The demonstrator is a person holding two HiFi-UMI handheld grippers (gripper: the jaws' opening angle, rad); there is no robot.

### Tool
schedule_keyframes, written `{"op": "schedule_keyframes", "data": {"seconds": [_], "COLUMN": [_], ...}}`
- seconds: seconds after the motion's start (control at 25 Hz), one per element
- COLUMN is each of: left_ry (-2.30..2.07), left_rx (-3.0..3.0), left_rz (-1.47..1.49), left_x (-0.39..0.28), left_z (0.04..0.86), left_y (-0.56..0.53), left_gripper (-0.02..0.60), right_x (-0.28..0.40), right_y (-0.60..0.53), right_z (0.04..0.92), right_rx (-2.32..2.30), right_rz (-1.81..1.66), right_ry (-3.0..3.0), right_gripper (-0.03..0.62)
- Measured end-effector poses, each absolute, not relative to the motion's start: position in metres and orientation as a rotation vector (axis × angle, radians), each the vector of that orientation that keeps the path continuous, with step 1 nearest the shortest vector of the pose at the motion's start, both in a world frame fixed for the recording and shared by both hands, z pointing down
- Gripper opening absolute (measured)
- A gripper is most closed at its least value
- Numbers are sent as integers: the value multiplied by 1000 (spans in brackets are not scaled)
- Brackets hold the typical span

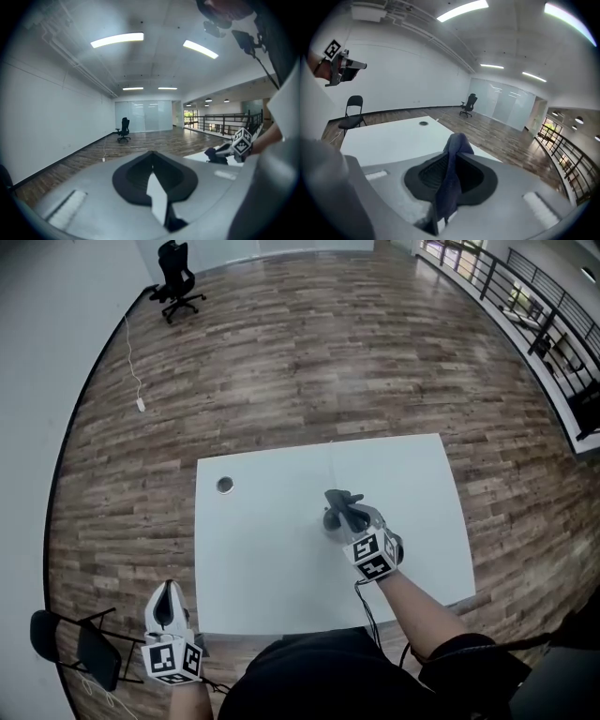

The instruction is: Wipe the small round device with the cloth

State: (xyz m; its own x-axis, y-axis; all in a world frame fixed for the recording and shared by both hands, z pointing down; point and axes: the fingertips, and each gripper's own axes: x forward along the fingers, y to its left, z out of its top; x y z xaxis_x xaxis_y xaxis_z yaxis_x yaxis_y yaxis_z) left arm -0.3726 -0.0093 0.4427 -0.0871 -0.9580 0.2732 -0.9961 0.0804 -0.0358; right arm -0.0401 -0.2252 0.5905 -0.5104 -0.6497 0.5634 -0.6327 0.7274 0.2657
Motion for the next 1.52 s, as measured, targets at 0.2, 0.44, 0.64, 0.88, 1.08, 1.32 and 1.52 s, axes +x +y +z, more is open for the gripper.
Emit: {"op": "schedule_keyframes", "data": {"seconds": [0.2, 0.44, 0.64, 0.88, 1.08, 1.32, 1.52], "left_ry": [-2181, -2173, -2132, -2075, -2004, -1898, -1798], "left_rx": [1975, 1958, 1983, 2027, 2069, 2123, 2172], "left_rz": [318, 308, 291, 269, 235, 213, 237], "left_x": [-374, -374, -370, -369, -367, -367, -363], "left_z": [445, 453, 458, 464, 478, 503, 516], "left_y": [2, 7, 0, -15, -29, -45, -57], "left_gripper": [8, 8, 8, 8, 8, 8, 8], "right_x": [-58, -63, -68, -76, -77, -81, -81], "right_y": [-219, -216, -209, -197, -191, -181, -166], "right_z": [609, 609, 609, 614, 620, 625, 645], "right_rx": [891, 848, 812, 768, 758, 761, 793], "right_rz": [-34, -65, -84, -67, -70, -93, -5], "right_ry": [-2248, -2233, -2211, -2188, -2152, -2101, -2058], "right_gripper": [51, 51, 51, 51, 51, 50, 51]}}
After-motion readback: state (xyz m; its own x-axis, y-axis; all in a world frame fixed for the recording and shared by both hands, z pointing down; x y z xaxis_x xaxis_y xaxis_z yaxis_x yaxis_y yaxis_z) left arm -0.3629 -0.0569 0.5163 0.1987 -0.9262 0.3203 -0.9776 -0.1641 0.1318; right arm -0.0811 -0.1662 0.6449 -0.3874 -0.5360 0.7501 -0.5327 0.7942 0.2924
